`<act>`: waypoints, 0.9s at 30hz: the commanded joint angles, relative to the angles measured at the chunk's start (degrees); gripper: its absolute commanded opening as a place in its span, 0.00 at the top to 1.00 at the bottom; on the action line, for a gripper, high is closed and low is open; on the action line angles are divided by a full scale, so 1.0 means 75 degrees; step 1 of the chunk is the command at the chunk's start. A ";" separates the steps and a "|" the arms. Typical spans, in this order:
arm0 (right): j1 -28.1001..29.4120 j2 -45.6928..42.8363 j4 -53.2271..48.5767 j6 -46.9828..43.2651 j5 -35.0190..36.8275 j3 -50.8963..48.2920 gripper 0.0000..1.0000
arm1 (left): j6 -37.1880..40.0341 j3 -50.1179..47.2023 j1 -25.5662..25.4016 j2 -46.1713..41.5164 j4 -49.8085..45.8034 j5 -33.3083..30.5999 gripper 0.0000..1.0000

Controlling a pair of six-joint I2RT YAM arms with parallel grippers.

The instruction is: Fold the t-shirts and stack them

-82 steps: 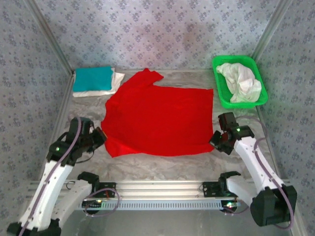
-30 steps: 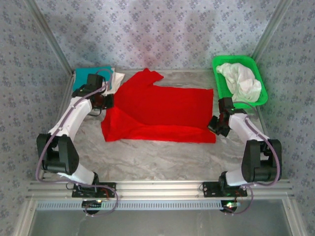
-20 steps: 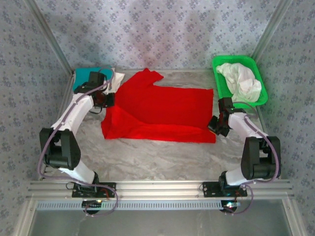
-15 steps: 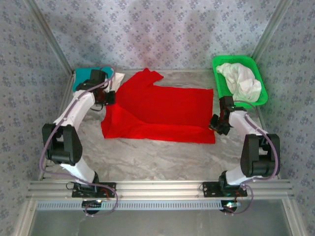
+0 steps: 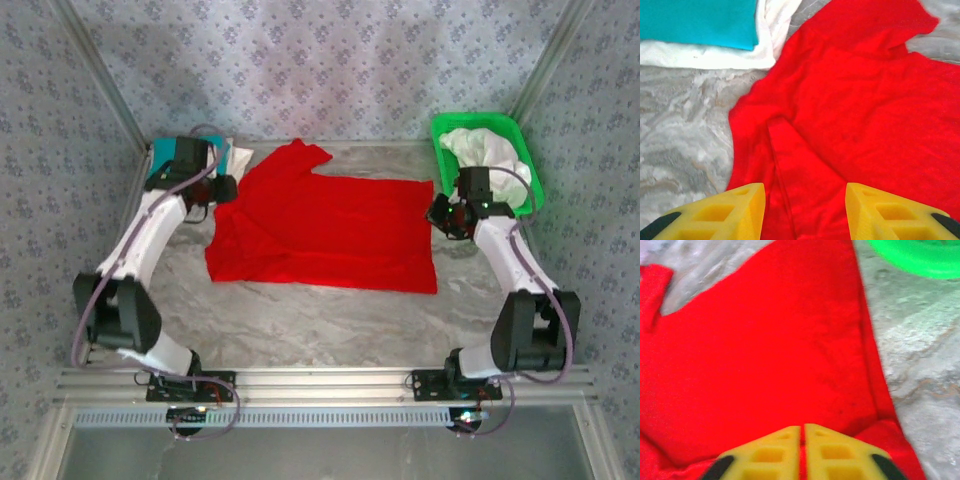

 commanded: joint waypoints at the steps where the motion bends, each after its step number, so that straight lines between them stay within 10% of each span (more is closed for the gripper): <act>1: 0.0457 -0.0313 0.0726 -0.0131 -0.0387 -0.0754 0.94 | -0.0774 -0.1208 -0.0088 -0.0988 0.0620 0.0329 0.52; 27: 0.1523 0.1208 0.1262 -0.0568 -0.0223 -0.0226 0.93 | -0.1978 -0.1589 -0.0981 0.2320 0.1192 -0.0123 0.46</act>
